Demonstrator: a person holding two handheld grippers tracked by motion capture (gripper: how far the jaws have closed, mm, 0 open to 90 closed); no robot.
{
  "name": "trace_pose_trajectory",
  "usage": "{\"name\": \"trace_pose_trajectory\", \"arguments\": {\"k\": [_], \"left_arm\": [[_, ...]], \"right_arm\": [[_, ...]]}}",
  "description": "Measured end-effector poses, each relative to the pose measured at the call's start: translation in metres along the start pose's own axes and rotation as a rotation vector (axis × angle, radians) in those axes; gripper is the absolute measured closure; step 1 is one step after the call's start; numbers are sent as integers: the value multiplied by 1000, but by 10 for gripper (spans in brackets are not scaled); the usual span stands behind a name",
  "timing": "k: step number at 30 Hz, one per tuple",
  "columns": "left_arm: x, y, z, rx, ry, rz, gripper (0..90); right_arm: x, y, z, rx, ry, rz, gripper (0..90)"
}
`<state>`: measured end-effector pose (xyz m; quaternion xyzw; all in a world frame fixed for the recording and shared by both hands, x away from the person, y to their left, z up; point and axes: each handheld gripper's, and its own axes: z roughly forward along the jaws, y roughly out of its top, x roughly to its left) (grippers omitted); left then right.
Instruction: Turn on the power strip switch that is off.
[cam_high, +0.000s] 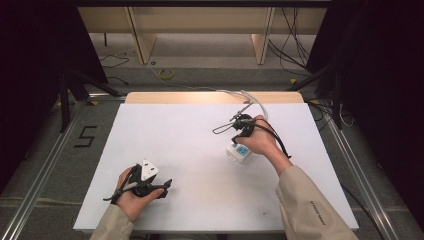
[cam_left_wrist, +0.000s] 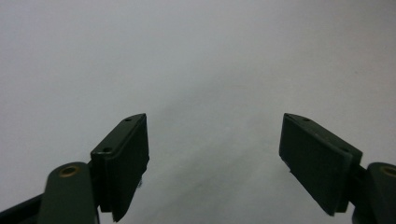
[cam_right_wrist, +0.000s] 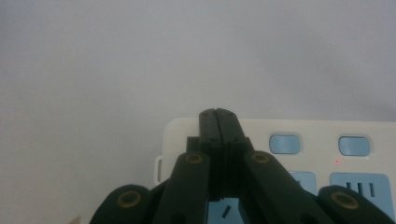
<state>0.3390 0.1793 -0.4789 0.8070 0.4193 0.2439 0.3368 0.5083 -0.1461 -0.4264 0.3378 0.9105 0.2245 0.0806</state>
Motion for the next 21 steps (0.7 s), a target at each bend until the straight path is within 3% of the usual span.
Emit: {"name": "trace_pose_trajectory", "arguments": {"k": [21], "left_arm": [[0,0,0,1,-1,-1,241]], "right_arm": [[1,1,7,21,-18,-8,900]]}}
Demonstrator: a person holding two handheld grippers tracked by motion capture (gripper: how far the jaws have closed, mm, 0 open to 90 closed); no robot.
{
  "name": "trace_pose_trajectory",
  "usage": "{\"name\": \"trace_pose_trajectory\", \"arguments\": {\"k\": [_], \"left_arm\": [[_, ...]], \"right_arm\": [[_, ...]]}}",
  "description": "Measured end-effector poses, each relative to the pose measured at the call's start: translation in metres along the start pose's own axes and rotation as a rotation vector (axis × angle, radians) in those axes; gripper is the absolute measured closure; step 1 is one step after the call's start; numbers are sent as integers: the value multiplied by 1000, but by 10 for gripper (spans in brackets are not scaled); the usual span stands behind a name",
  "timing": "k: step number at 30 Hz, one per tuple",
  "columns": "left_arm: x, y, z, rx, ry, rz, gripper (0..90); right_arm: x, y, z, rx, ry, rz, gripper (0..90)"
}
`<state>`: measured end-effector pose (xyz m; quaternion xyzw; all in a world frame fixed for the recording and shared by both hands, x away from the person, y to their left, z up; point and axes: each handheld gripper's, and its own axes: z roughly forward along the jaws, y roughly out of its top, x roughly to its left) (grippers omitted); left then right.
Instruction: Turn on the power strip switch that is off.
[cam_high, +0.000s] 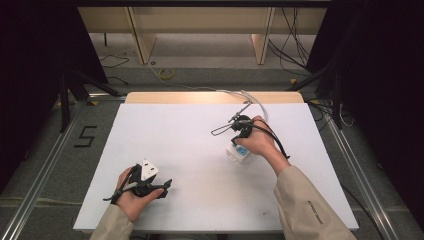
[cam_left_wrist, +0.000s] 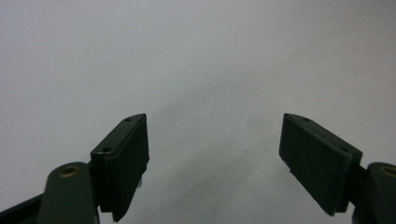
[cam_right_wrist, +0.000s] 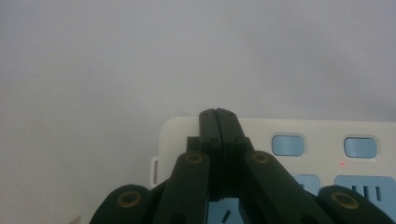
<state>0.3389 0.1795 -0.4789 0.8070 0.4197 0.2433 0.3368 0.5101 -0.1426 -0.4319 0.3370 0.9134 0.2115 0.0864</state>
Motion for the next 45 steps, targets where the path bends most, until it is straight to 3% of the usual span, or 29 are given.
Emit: {"name": "trace_pose_trajectory", "arguments": {"k": [45], "left_arm": [[0,0,0,2,0,6,241]], "right_arm": [[3,1,4,30,-31,-8,900]]}}
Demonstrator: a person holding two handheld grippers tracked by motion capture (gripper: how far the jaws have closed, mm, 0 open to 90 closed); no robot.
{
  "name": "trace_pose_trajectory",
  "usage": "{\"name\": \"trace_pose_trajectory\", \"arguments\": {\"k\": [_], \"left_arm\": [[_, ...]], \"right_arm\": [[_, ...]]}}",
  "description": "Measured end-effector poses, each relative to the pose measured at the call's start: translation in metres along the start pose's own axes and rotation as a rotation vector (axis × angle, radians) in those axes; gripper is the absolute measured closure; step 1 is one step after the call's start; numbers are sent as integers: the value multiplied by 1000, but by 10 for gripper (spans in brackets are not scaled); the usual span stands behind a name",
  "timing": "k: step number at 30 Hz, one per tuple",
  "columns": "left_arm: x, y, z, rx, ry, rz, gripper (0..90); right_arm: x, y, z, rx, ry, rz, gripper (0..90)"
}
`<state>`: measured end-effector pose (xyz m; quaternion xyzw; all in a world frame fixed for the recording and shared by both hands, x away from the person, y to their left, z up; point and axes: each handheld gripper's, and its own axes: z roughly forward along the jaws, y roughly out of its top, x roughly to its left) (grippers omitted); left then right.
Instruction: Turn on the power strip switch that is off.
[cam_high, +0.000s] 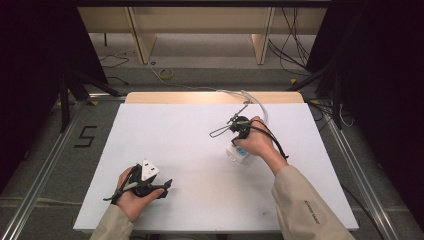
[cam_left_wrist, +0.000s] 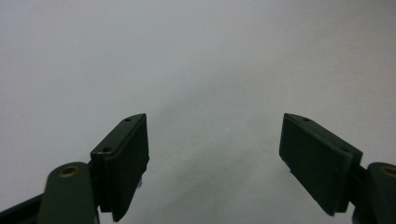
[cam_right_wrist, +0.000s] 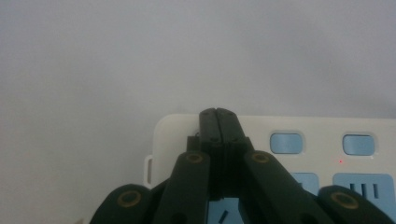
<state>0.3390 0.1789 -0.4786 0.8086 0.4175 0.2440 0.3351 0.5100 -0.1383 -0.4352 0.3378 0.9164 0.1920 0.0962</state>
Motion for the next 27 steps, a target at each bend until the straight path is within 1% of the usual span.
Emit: {"name": "trace_pose_trajectory", "arguments": {"k": [10,14,18,27], "left_arm": [[0,0,0,-1,0,0,241],[0,0,0,-2,0,0,241],[0,0,0,-3,0,-1,241],[0,0,0,-1,0,0,241]], "right_arm": [[0,0,0,2,-2,3,900],[0,1,0,12,-7,-2,900],[1,2,0,15,-5,6,900],[1,3,1,23,-10,6,900]]}}
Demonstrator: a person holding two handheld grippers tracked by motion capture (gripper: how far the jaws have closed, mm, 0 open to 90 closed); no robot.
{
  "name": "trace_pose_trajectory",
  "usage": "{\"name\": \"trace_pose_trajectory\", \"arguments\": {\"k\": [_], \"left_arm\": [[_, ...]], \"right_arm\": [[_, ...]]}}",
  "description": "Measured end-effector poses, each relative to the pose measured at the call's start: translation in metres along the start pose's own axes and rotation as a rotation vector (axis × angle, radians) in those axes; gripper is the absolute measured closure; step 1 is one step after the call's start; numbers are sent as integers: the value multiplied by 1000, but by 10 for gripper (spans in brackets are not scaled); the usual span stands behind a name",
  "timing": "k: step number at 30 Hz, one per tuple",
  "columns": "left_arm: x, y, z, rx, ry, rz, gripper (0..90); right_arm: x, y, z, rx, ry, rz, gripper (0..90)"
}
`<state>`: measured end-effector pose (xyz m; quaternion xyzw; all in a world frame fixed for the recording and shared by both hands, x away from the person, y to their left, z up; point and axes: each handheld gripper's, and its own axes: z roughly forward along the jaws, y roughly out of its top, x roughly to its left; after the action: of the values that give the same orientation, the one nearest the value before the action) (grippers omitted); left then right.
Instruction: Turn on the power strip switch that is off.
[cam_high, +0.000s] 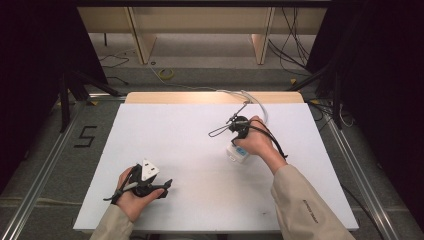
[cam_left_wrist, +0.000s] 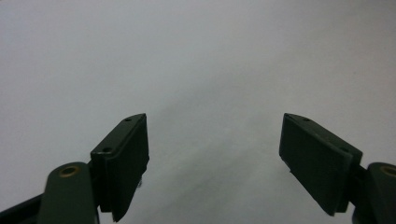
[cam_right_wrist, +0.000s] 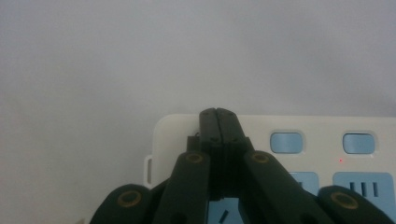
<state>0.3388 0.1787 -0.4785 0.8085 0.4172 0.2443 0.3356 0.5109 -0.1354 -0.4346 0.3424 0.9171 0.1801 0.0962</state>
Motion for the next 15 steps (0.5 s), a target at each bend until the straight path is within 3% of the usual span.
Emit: {"name": "trace_pose_trajectory", "arguments": {"k": [15], "left_arm": [[0,0,0,-1,-1,-1,241]], "right_arm": [[0,-1,1,-8,3,5,900]]}}
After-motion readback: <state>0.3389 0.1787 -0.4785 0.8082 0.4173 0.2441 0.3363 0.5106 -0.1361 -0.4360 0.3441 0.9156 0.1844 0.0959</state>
